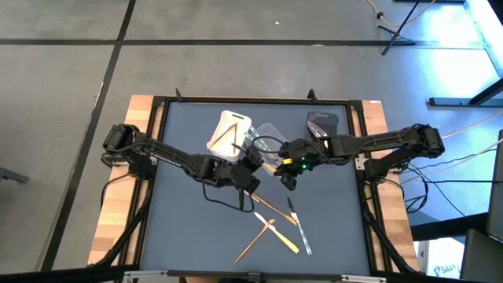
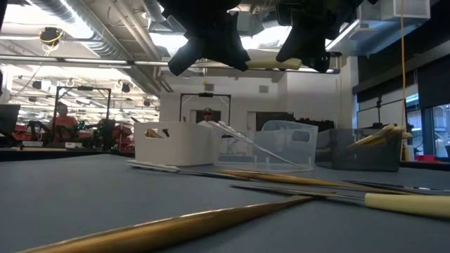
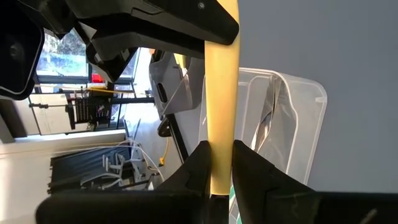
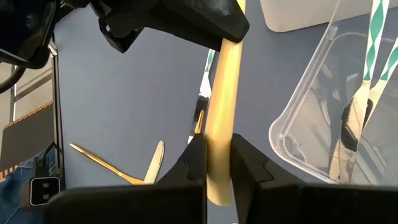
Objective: Sort silverware by color (type)
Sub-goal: Put the yellow knife into the black bin
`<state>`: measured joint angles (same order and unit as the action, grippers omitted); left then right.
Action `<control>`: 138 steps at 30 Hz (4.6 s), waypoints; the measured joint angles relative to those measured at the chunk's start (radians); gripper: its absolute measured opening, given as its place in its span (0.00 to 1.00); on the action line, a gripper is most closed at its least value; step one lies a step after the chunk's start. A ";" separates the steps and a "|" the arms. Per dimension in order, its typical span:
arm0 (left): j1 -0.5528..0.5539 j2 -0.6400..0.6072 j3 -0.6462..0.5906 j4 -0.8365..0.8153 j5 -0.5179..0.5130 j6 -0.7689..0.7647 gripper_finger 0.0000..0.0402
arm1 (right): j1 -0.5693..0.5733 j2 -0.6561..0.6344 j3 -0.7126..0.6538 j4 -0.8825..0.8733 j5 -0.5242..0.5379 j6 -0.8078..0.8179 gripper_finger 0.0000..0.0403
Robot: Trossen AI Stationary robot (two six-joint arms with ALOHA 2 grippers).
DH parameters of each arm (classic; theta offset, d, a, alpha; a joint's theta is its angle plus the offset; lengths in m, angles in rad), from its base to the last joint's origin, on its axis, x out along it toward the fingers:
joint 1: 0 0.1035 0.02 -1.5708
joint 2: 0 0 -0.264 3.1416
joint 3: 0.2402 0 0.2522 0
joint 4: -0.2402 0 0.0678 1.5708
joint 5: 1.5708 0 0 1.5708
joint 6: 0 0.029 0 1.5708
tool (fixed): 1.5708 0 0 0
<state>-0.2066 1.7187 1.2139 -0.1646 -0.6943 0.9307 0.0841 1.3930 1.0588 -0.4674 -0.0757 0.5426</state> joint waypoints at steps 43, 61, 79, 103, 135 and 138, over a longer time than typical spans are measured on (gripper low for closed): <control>-0.009 0.000 0.000 0.003 0.030 -0.012 0.29 | 0.001 0.000 0.000 0.001 0.031 -0.002 0.03; 0.030 0.000 0.000 0.001 0.094 -0.012 0.25 | 0.001 0.000 0.000 0.001 0.031 -0.002 0.03; 0.031 0.000 -0.001 0.045 0.120 0.000 0.11 | 0.001 -0.002 0.000 -0.008 0.027 0.002 0.11; 0.032 0.000 0.001 0.116 0.120 -0.004 0.12 | 0.000 0.001 0.002 0.002 0.020 0.003 0.10; -0.074 -0.120 -0.001 0.064 -0.040 -0.190 0.20 | -0.102 -0.161 0.000 -0.263 0.054 0.012 0.05; -0.074 -0.134 -0.001 -0.001 -0.055 -0.256 0.20 | -0.126 -0.209 0.000 -0.381 0.085 0.040 0.05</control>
<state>-0.2806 1.5845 1.2131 -0.1655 -0.7494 0.6749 -0.0415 1.1841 1.0592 -0.8483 0.0096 0.5831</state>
